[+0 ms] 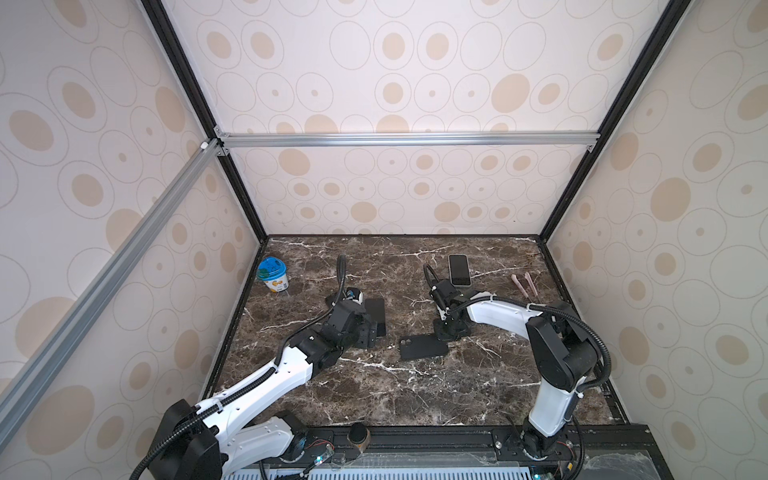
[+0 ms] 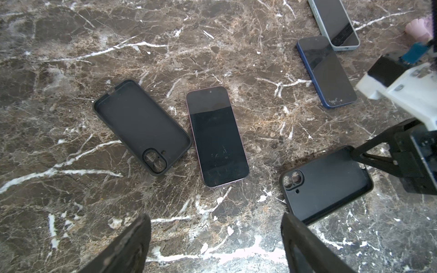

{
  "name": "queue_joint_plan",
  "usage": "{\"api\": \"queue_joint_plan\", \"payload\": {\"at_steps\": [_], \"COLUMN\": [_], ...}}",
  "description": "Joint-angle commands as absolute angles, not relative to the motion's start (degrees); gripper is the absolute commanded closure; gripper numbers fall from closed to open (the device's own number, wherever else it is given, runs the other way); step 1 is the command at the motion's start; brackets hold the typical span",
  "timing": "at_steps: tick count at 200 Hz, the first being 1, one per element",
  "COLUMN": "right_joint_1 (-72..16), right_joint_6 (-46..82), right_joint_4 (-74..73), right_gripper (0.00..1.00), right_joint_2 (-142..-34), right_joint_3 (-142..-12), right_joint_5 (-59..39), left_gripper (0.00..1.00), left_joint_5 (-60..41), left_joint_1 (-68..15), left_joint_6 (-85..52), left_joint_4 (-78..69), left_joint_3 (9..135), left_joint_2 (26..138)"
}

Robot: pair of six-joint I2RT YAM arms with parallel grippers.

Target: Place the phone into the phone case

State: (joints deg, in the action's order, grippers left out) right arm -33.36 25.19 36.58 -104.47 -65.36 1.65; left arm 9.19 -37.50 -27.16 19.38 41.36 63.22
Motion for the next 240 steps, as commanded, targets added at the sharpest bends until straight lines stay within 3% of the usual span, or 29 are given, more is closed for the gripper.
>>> {"api": "queue_joint_plan", "payload": {"at_steps": [1, 76, 154, 177, 219, 240], "right_joint_1": [-33.4, -33.3, -33.4, -33.3, -33.1, -31.9], "right_joint_6": [28.6, 30.0, 30.8, 29.0, 20.3, 16.1], "right_joint_4": [38.5, 39.5, 38.7, 39.6, 41.5, 44.4], "right_gripper": [1.00, 0.98, 0.81, 0.66, 0.15, 0.00], "right_joint_2": [-103.7, -104.9, -106.2, -105.8, -104.1, -106.3], "right_joint_3": [-65.0, -67.5, -69.6, -69.9, -73.7, -78.9], "right_joint_5": [4.1, 6.1, 6.5, 6.2, 9.6, 11.3], "left_gripper": [0.13, 0.13, 0.13, 0.13, 0.13, 0.13], "left_joint_5": [8.5, 7.7, 7.1, 7.0, 6.9, 6.7], "left_joint_1": [-37.0, -36.2, -35.7, -35.7, -35.3, -35.2], "left_joint_6": [-26.1, -25.5, -25.8, -25.9, -26.1, -26.2], "left_joint_4": [18.6, 17.4, 17.4, 17.5, 17.2, 17.2], "left_joint_3": [41.2, 40.3, 40.1, 40.2, 40.6, 41.0], "left_joint_2": [62.9, 63.8, 63.9, 63.8, 64.0, 64.3]}}
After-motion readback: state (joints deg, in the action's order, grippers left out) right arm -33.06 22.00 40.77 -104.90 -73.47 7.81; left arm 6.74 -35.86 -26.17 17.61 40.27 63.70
